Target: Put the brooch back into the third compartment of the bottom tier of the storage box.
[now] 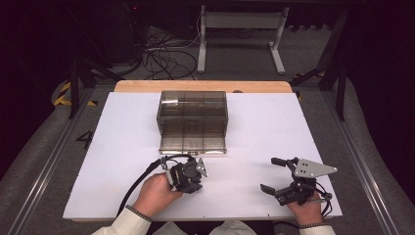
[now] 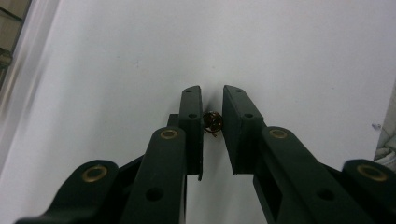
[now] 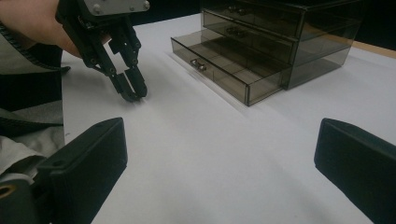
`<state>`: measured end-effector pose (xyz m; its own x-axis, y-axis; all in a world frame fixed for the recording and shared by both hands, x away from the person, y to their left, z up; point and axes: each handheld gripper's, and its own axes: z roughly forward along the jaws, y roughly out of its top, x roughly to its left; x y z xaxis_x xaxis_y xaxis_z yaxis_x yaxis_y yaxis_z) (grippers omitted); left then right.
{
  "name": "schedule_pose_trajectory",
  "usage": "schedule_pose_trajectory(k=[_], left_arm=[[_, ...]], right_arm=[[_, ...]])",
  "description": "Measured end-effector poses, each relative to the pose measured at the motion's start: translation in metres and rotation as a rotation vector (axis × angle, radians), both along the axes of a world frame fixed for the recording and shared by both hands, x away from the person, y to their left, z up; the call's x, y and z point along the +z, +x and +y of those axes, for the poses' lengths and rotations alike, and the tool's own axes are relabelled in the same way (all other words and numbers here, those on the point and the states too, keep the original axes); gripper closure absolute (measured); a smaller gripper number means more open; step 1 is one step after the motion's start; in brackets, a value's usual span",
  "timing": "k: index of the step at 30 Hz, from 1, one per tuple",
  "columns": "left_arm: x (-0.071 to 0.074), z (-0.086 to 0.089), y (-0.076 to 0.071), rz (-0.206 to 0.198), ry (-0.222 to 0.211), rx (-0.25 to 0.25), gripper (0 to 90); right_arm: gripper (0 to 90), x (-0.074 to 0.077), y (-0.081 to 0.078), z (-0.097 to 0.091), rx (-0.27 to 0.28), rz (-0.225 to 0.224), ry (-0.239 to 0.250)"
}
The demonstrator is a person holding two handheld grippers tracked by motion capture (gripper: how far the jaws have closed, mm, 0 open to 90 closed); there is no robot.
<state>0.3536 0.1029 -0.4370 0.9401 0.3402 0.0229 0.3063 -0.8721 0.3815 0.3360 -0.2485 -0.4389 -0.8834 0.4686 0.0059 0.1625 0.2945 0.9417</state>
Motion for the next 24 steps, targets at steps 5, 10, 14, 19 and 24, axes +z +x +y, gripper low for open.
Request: schedule_pose_trajectory(k=[5, 10, 14, 19, 24], left_arm=[[0.000, -0.001, -0.001, -0.004, 0.004, 0.000, 79.3], [0.001, -0.001, -0.001, -0.013, -0.001, 0.003, 79.2], [0.004, 0.001, -0.001, -0.021, -0.010, 0.000, 79.3], [0.011, 0.004, -0.003, -0.034, -0.040, 0.003, 79.3], [0.018, 0.009, -0.003, -0.067, -0.093, 0.015, 79.3]], right_arm=[[3.5, 0.000, 0.000, 0.000, 0.000, -0.002, 0.000], [3.5, 0.000, 0.000, 0.000, 0.000, -0.001, 0.001], [3.5, 0.000, 0.000, 0.000, 0.001, 0.001, 0.000], [3.5, 0.000, 0.000, 0.000, 0.001, -0.002, -0.001], [3.5, 0.000, 0.000, 0.000, 0.000, 0.001, 0.000]])
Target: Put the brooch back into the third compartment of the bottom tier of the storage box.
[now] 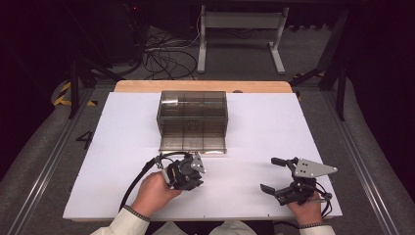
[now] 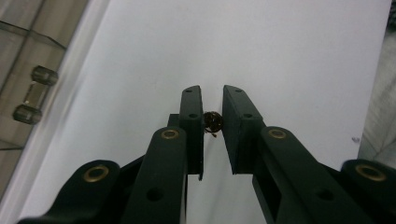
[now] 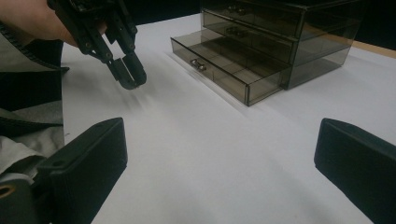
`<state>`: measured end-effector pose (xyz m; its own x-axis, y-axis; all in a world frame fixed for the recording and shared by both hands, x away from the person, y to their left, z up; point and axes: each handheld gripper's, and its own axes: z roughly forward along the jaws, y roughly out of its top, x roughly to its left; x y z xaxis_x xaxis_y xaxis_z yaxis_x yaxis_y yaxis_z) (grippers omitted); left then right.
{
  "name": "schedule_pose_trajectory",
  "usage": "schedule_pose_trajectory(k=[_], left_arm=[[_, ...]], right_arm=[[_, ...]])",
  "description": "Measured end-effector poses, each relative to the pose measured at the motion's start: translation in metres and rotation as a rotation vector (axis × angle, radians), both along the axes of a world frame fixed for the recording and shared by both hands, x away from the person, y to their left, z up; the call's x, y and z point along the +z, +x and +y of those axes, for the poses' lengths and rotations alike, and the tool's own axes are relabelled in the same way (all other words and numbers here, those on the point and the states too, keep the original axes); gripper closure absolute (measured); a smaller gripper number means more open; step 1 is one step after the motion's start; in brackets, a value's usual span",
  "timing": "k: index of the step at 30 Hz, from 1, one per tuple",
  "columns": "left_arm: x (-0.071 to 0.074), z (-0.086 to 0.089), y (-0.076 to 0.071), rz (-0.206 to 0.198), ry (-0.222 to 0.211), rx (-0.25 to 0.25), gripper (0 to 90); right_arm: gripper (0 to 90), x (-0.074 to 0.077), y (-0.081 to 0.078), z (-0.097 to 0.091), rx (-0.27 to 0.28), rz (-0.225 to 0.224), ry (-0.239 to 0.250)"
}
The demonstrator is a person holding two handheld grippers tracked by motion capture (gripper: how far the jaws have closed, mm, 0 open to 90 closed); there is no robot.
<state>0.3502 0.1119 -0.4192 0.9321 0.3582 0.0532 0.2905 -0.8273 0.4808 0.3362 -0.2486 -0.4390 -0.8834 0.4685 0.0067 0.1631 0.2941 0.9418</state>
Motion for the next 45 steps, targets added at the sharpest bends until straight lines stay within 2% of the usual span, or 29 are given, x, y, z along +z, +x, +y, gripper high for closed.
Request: schedule_pose_trajectory(k=[10, 15, 30, 33, 36, 45], left_arm=[[0.011, 0.010, -0.002, -0.058, -0.121, 0.041, 79.3], [0.015, 0.013, -0.002, -0.076, -0.163, 0.050, 79.3], [0.021, 0.018, -0.003, -0.096, -0.205, 0.064, 79.3], [0.023, 0.018, -0.002, -0.093, -0.238, 0.072, 79.3], [0.027, 0.016, 0.000, -0.110, -0.230, 0.080, 79.3], [0.040, 0.014, 0.010, -0.112, -0.243, 0.107, 79.3]], right_arm=[[3.5, 0.000, 0.000, 0.000, 0.000, -0.001, -0.001], [3.5, 0.000, 0.000, 0.000, 0.001, 0.000, -0.001], [3.5, 0.000, 0.000, 0.000, 0.000, -0.003, -0.001], [3.5, 0.001, 0.000, 0.000, 0.001, -0.002, 0.003], [3.5, 0.001, -0.001, -0.001, -0.002, -0.006, 0.009], [3.5, 0.002, -0.002, -0.002, 0.003, -0.005, 0.009]])
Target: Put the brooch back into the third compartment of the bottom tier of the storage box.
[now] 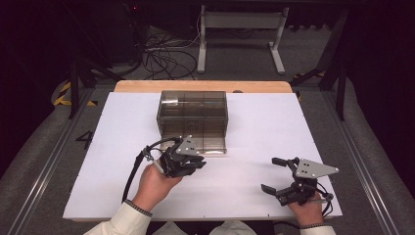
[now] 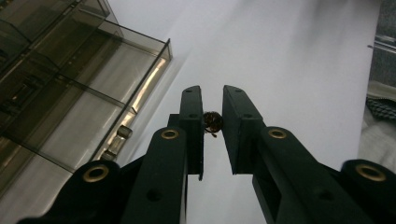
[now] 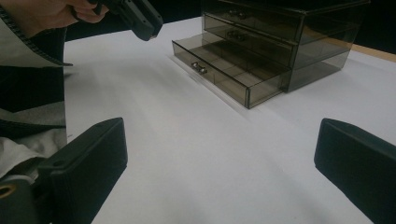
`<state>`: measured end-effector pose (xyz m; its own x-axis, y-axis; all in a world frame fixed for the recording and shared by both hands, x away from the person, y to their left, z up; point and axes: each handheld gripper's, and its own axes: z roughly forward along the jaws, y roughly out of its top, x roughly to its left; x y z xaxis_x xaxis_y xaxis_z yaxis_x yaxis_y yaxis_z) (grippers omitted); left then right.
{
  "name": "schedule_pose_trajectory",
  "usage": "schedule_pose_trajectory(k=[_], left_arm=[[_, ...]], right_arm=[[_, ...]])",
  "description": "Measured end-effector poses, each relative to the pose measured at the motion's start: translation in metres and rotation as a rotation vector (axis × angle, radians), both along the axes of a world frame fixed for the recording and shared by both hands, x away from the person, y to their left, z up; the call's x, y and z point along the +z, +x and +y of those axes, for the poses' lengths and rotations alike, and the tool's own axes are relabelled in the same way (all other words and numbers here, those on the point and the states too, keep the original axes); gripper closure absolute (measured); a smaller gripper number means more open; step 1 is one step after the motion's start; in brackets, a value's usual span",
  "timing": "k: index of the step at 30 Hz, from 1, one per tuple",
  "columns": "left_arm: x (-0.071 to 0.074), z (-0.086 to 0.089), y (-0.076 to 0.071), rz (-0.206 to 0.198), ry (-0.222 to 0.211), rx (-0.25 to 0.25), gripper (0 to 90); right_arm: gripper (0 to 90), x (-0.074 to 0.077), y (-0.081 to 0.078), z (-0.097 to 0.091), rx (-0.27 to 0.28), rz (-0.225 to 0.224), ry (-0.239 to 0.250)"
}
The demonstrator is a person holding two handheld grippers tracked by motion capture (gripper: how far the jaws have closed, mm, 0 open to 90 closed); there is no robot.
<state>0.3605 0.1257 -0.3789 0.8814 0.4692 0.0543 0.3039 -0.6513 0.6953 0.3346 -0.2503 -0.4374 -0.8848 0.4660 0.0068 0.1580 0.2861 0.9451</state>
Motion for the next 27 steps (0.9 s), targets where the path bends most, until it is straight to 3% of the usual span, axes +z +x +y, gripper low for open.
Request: schedule_pose_trajectory(k=[13, 27], left_arm=[[0.011, -0.008, 0.022, -0.009, 0.001, 0.027, 79.3], [0.012, -0.022, 0.043, -0.007, -0.003, 0.050, 79.3]], right_arm=[[3.5, 0.000, 0.000, 0.000, -0.001, 0.002, 0.003], [3.5, 0.000, 0.000, -0.001, 0.002, 0.004, 0.001]])
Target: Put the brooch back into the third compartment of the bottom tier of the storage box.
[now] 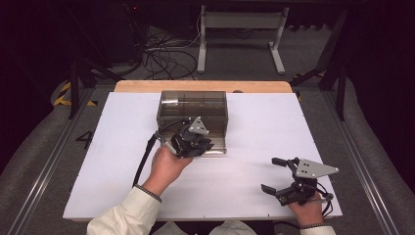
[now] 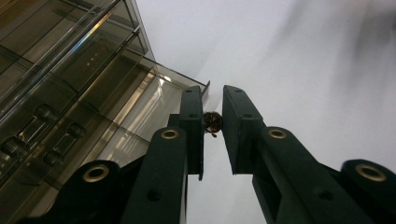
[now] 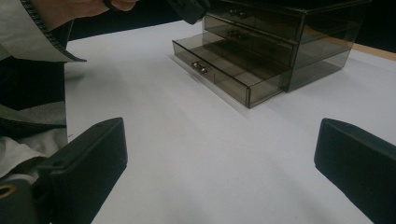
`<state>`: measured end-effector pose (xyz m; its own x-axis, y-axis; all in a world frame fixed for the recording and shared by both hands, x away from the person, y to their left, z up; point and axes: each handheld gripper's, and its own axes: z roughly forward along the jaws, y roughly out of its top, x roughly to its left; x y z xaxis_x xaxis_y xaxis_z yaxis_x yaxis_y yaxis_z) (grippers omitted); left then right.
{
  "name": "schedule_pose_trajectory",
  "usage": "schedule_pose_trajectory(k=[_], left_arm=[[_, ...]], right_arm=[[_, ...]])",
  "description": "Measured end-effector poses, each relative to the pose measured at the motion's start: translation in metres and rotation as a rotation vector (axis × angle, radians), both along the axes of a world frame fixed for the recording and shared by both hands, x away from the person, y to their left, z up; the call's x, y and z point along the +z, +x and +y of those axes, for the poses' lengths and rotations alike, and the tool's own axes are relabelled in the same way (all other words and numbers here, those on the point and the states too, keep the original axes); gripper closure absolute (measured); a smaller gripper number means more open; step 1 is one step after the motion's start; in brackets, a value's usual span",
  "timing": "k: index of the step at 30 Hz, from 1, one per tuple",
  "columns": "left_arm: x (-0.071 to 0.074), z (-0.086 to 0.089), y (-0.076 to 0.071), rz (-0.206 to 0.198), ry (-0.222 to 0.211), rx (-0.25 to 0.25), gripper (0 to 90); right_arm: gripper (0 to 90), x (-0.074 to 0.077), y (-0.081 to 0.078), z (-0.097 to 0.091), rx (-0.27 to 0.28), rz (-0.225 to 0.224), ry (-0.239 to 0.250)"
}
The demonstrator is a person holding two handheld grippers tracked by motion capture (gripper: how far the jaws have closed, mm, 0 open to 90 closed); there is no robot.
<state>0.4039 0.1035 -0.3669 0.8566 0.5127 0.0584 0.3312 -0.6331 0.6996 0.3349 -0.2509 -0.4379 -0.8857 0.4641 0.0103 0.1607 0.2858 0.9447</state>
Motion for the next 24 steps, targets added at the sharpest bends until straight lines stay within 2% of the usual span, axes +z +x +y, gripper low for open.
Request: schedule_pose_trajectory(k=[12, 24], left_arm=[[-0.009, -0.005, 0.022, 0.024, -0.012, 0.050, 79.3], [-0.023, -0.007, 0.040, 0.041, 0.001, 0.096, 79.2]], right_arm=[[3.5, 0.000, 0.000, 0.000, -0.001, 0.001, 0.002], [3.5, 0.000, 0.000, 0.000, 0.001, 0.001, 0.001]])
